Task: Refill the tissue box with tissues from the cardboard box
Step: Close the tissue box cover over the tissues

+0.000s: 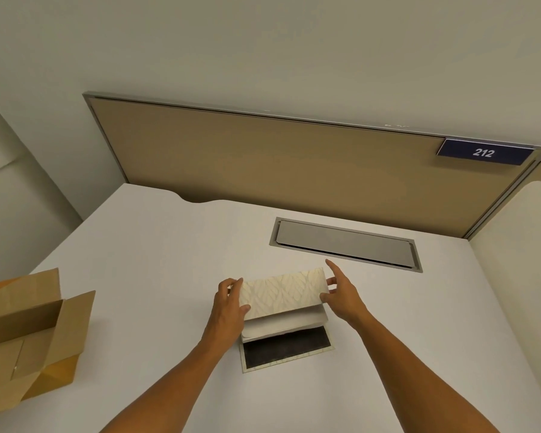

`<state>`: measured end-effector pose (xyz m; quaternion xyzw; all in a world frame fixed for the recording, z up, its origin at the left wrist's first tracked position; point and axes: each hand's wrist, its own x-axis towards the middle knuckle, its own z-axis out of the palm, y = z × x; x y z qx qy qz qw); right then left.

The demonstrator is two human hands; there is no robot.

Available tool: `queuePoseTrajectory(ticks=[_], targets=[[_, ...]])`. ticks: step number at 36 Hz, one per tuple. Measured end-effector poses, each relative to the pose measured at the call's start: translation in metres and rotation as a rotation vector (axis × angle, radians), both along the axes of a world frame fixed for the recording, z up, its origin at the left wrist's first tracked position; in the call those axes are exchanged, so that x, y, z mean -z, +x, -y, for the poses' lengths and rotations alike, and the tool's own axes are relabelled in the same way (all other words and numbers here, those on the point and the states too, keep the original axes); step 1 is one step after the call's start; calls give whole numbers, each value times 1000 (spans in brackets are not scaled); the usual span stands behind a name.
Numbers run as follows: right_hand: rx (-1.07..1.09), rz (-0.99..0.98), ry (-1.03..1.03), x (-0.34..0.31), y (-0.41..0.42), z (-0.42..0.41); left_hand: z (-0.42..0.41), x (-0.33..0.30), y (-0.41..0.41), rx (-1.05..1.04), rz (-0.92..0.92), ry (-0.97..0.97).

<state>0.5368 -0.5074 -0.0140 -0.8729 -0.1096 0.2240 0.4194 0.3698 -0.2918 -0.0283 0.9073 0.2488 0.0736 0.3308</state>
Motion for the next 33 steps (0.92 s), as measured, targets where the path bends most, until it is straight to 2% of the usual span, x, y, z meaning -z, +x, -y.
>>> queuePoseTrajectory(ticks=[8,14,20,33], targets=[[-49,-89,-23,0,-12,17,10,2,-21,30,36,-143],[36,-186,40,-1,-27,24,22,8,-35,45,72,-189],[86,-242,62,-3,-42,27,34,14,-41,-39,160,-237],[129,-291,40,10,-56,38,47,26,-54,-107,101,-330]])
